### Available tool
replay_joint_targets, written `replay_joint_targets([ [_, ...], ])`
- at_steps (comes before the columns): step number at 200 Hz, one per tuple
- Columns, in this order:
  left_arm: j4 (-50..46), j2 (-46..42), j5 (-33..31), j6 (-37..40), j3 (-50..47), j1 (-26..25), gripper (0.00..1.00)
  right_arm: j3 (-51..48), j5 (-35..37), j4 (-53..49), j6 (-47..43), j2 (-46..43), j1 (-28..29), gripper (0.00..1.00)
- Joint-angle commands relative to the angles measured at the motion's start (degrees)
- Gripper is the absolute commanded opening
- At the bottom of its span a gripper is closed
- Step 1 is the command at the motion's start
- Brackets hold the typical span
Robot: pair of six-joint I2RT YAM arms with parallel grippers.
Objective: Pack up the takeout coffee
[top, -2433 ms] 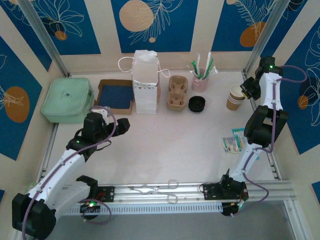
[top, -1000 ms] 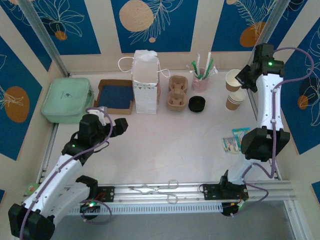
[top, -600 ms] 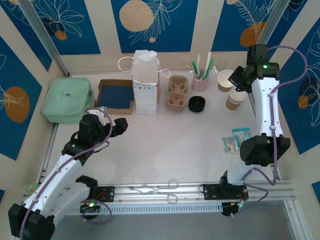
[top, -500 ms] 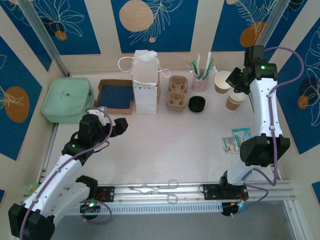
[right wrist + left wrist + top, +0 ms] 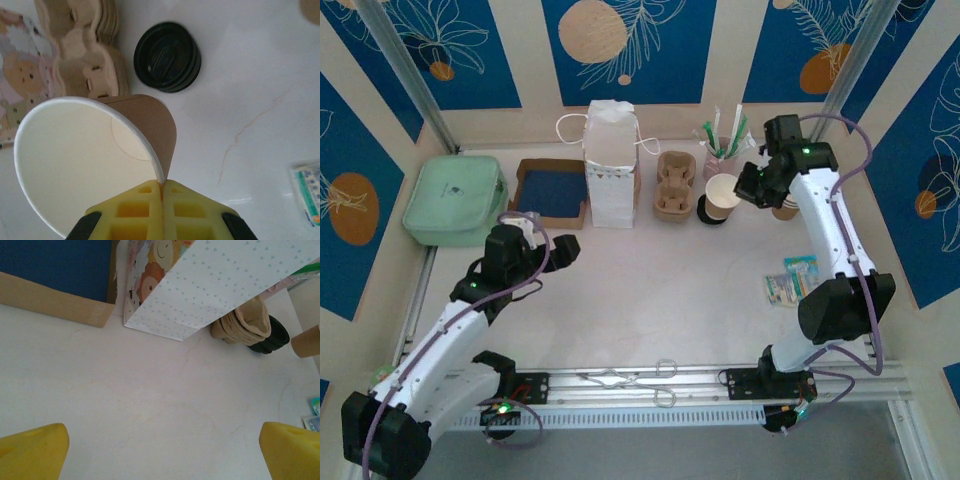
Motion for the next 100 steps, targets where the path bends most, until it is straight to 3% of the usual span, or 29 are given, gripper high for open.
replay_joint_targets([
  [1, 2.08, 0.17, 1.17, -1.01, 0.05, -0.89, 0.97, -1.49, -1.76, 0.63, -1.15, -0.53, 3.38, 0.02],
  [100, 3.45, 1.74, 1.21, -1.8, -0.88, -1.9, 0.97, -9.52, -1.35, 3.98, 2.29, 3.05, 16.94, 0.02],
])
